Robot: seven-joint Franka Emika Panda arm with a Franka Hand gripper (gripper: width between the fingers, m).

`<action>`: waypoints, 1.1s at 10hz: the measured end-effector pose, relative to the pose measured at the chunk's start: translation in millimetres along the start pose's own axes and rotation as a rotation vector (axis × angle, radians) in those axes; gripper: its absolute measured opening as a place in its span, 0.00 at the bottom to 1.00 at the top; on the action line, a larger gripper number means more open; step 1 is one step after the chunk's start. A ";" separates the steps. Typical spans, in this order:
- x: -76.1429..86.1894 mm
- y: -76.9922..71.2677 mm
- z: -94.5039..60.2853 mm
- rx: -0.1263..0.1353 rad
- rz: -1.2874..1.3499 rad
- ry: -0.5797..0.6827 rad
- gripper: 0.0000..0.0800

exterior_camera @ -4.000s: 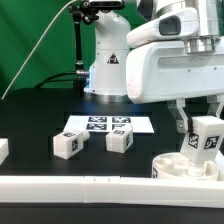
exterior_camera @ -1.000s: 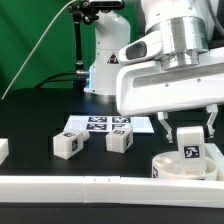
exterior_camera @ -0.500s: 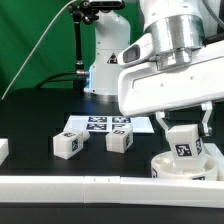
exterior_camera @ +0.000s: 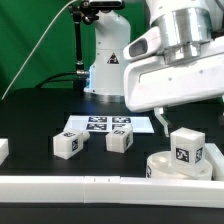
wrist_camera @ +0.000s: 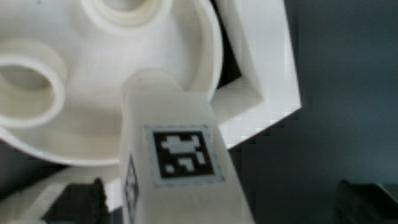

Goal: Assemble stool

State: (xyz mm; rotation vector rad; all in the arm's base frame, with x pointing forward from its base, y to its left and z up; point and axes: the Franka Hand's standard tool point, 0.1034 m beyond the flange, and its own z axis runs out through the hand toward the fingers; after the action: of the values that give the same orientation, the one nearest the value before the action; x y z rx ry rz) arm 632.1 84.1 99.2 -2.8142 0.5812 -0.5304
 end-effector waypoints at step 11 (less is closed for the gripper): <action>14.8 -12.0 -6.4 -0.029 -0.881 -0.057 0.81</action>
Offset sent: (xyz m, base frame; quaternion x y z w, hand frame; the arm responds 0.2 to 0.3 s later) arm 0.0000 0.0000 0.0000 0.0000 0.0000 -0.1296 0.9916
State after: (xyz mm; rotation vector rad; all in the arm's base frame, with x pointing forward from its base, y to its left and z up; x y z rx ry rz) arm 646.3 87.8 112.9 -2.9777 -0.7152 -0.5628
